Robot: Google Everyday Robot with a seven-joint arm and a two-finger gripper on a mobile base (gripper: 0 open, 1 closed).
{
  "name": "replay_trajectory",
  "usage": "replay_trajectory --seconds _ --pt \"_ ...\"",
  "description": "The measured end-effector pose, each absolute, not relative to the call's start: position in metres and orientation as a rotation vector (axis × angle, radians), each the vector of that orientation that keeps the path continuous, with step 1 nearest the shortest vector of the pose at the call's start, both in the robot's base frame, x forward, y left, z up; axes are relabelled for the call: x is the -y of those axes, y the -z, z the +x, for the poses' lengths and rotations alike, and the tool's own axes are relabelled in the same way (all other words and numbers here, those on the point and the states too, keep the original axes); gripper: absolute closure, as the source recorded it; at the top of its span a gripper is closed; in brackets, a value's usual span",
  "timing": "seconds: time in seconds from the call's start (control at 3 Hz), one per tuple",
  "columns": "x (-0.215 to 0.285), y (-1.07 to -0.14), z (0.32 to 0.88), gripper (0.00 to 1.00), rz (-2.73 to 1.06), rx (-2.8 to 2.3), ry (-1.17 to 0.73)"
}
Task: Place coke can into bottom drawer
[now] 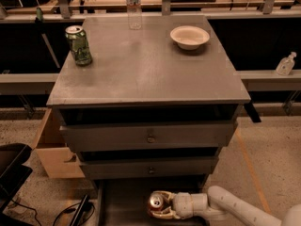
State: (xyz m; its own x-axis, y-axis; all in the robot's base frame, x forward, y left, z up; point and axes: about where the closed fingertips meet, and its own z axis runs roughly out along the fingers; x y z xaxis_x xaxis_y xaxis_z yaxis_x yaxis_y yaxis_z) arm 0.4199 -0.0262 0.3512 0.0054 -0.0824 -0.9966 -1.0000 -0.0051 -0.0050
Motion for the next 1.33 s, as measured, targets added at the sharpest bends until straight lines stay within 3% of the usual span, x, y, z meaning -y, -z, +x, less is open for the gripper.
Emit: replay_trajectory --seconds 0.67,1.33 --pt "0.021 -0.305 0.434 1.00 -1.308 -1.218 -1.125" --pt "-0.050 -0.267 0.450 1.00 -1.289 -1.179 -1.203"
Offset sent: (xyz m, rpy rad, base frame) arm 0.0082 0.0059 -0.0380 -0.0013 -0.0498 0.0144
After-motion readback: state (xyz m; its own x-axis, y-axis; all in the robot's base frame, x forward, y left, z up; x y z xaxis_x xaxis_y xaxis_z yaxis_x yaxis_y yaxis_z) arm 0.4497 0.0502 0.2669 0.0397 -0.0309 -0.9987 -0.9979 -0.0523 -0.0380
